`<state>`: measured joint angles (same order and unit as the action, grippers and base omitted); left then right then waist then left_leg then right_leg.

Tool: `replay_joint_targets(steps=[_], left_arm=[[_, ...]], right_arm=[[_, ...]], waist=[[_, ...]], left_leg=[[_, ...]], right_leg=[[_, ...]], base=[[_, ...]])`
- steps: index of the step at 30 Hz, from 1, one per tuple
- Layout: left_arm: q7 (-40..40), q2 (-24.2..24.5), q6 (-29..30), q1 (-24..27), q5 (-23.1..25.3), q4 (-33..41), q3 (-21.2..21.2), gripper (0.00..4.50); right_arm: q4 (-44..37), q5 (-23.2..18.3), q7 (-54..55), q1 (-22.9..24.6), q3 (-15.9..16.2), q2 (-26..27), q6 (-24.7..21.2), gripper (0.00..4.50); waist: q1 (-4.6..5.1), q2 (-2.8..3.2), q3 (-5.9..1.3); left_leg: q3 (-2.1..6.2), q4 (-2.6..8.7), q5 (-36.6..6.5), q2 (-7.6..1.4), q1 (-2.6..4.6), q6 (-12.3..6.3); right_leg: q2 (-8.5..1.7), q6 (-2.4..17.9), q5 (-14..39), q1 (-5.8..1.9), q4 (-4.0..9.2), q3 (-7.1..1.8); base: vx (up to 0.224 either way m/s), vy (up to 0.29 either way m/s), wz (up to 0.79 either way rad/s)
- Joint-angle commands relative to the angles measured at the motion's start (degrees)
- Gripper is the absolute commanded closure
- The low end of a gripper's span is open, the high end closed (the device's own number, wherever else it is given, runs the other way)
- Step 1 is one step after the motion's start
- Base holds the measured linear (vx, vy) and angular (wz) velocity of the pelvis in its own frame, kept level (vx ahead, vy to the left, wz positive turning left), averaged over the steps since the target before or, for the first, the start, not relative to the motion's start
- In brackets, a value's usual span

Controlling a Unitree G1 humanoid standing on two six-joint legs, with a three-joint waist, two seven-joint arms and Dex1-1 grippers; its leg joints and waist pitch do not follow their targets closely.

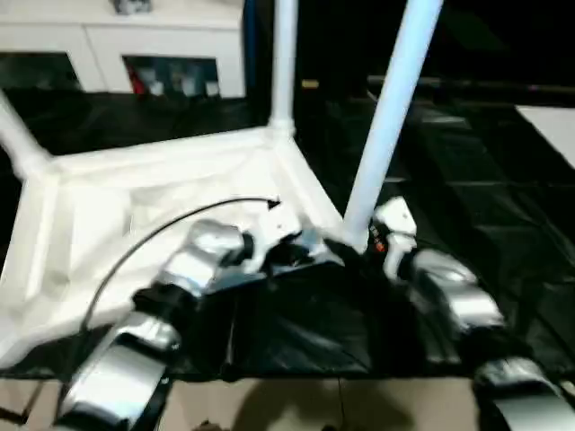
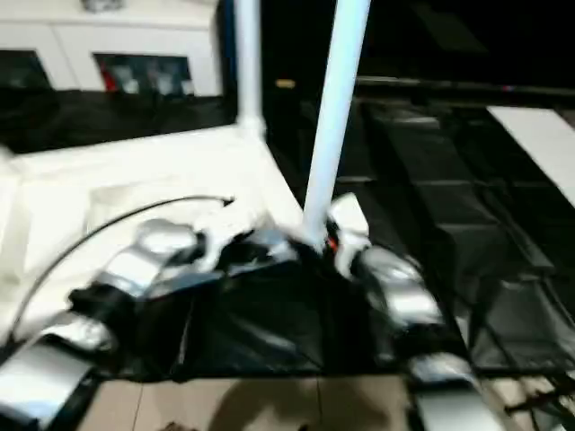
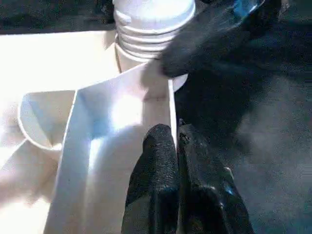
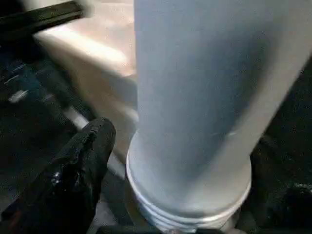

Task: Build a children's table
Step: Rotate leg to tighten

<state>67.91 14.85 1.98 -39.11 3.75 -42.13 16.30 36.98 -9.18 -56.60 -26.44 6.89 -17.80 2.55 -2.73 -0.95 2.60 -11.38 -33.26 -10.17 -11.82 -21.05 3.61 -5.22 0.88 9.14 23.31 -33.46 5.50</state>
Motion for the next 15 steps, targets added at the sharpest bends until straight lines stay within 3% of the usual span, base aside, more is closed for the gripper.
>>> replay_joint_targets(steps=[1, 6, 9, 12, 15], left_arm=[[4.1, -0.5, -2.2, 0.2, -3.5, 2.9, 0.5, 4.5], [10.1, 2.4, -2.7, 1.3, -4.5, 4.8, 1.2, 4.5], [12.8, 3.7, -2.2, 1.8, -5.1, 6.1, 1.4, 4.5], [13.1, 4.0, -2.5, 1.9, -4.9, 6.1, 1.5, 4.5], [12.1, 4.1, -2.9, 2.0, -3.6, 5.4, 1.5, 4.5]], right_arm=[[-3.8, -1.0, -6.9, 0.9, 3.0, -0.6, -0.8, 0.57], [-6.4, -1.8, -14.0, 1.9, 4.4, -3.4, -2.7, 0.94], [-7.5, -2.6, -16.0, 1.9, 4.7, -4.2, -4.4, 1.28], [-7.6, -2.5, -16.3, 1.8, 5.0, -4.3, -4.5, 1.33], [-8.0, -2.3, -16.4, 2.2, 5.3, -4.1, -4.9, 1.69]], waist=[[-0.33, -0.11, -3.73], [-0.88, 0.06, -3.3], [-0.85, 0.17, -3.31], [-0.95, 0.18, -3.35], [-0.98, 0.17, -3.48]], left_leg=[[0.61, 3.41, -11.2, -2.18, 0.56, -5.95], [0.69, 3.79, -15.9, -2.22, 0.88, -3.41], [0.78, 3.91, -17.1, -2.26, 1.01, -2.49], [0.74, 3.89, -16.7, -2.24, 1.09, -2.19], [0.78, 3.82, -15.8, -2.14, 0.9, -2.05]], right_leg=[[-3.22, 14.3, 9.8, -3.27, 3.16, -2.84], [-3.37, 12.4, 17.9, -2.88, 4.01, -2.91], [-3.32, 12.1, 18.8, -2.64, 4.05, -2.95], [-3.29, 12.2, 17.8, -2.55, 3.96, -3.02], [-3.38, 12.4, 16.6, -2.77, 3.77, -3.02]], base=[[0.0, 0.0, 0.0], [0.0, 0.0, 0.0], [0.0, 0.0, 0.0], [0.0, 0.0, 0.0], [0.0, 0.0, 0.0]])
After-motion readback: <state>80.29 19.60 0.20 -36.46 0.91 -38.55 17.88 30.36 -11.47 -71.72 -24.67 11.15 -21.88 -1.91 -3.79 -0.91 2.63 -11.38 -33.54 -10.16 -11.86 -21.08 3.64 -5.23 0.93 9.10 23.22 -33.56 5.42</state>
